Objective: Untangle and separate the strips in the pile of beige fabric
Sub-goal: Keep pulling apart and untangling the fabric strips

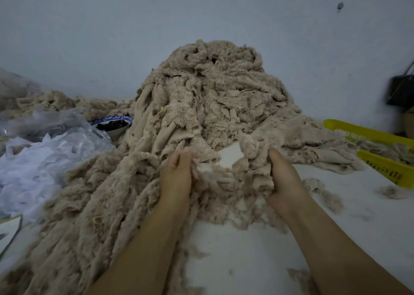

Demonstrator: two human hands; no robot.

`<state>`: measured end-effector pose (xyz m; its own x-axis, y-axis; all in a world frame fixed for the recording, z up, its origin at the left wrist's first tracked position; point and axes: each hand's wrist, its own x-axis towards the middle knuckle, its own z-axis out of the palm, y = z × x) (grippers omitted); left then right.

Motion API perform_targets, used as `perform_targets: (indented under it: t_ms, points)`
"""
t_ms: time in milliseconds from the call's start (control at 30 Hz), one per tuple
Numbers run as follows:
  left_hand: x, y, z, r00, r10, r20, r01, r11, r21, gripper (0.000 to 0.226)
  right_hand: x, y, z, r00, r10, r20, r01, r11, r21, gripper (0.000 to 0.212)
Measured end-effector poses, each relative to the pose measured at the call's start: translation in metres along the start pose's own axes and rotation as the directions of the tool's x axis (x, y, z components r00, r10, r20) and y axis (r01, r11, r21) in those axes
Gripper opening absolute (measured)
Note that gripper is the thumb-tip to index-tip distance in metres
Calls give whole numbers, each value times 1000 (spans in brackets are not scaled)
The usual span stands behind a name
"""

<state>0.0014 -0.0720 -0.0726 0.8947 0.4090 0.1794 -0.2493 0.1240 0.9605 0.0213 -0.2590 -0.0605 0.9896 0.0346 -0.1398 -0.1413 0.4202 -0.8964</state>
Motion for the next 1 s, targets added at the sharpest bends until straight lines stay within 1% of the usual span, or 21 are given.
perform_targets:
  t_ms: [67, 100, 167, 233, 300, 367, 400, 433, 467, 500, 567, 600, 667, 733, 767, 800, 833, 867, 933, 967, 1000]
  points:
    - [-9, -1, 8, 992, 25, 120, -45, 984, 171, 47, 2, 2, 0, 999, 27, 43, -29, 998, 53, 38]
    - [-14, -1, 11, 981, 43, 188, -85, 971, 224, 53, 3, 4, 0, 998, 28, 49, -31, 998, 60, 40]
    - [-19, 0, 14, 952, 85, 294, -167, 949, 269, 60, 5, 5, 1, 996, 37, 82, -44, 996, 84, 48]
    - [-20, 2, 14, 932, 97, 348, -213, 926, 311, 53, 4, 6, 3, 991, 53, 122, -65, 993, 100, 52]
    - [-21, 1, 16, 910, 53, 412, -238, 878, 414, 39, 3, 9, 6, 988, 64, 138, -75, 994, 78, 50]
    - [-18, -3, 16, 916, 50, 399, -248, 851, 463, 24, 0, 11, 9, 992, 63, 105, -68, 997, 44, 41]
    - [-17, -4, 15, 930, 47, 366, -215, 876, 432, 24, 0, 11, 10, 995, 58, 82, -61, 997, 36, 37]
    - [-15, -4, 14, 942, 21, 334, -148, 922, 358, 28, -2, 10, 10, 997, 52, 60, -54, 998, 36, 35]
    - [-14, -3, 12, 950, -25, 312, -56, 968, 246, 36, -3, 9, 10, 998, 50, 41, -52, 997, 55, 30]
    - [-14, -1, 12, 948, -84, 308, 48, 991, 123, 45, -4, 8, 9, 998, 50, 33, -53, 995, 80, 26]
    - [-16, 2, 14, 927, -206, 313, 238, 969, -69, 52, 0, 7, 6, 999, 45, -6, -45, 996, 78, 27]
    - [-16, 3, 16, 913, -247, 326, 300, 946, -124, 51, 1, 7, 6, 999, 44, -22, -43, 997, 68, 28]
    - [-14, 5, 16, 888, -272, 370, 355, 918, -178, 42, 1, 7, 9, 998, 51, -30, -50, 998, 41, 24]
    - [-16, 8, 15, 876, -305, 374, 391, 903, -178, 41, 0, 7, 12, 996, 76, -43, -76, 997, -3, 30]
    - [-17, 8, 16, 894, -295, 338, 351, 929, -116, 42, 1, 7, 13, 994, 90, -54, -91, 996, -17, 35]
    - [-17, 6, 17, 923, -251, 290, 262, 965, 2, 43, 2, 7, 12, 992, 102, -71, -103, 995, -13, 37]
    - [-17, 3, 17, 950, -186, 252, 154, 978, 139, 42, 2, 6, 11, 991, 104, -79, -105, 994, -12, 38]
    - [-17, -1, 17, 971, -102, 216, 46, 967, 250, 38, 2, 4, 9, 991, 101, -85, -102, 995, -5, 38]
    - [-17, -1, 16, 979, 64, 193, -127, 934, 333, 19, 2, 1, 7, 992, 66, -104, -63, 998, 27, 39]
    - [-18, 0, 16, 973, 127, 195, -190, 917, 350, 14, 2, 1, 5, 991, 33, -133, -30, 999, 28, 37]
    - [-18, 1, 15, 961, 188, 202, -252, 899, 360, 16, 2, 0, 3, 987, -11, -160, 13, 1000, 9, 32]
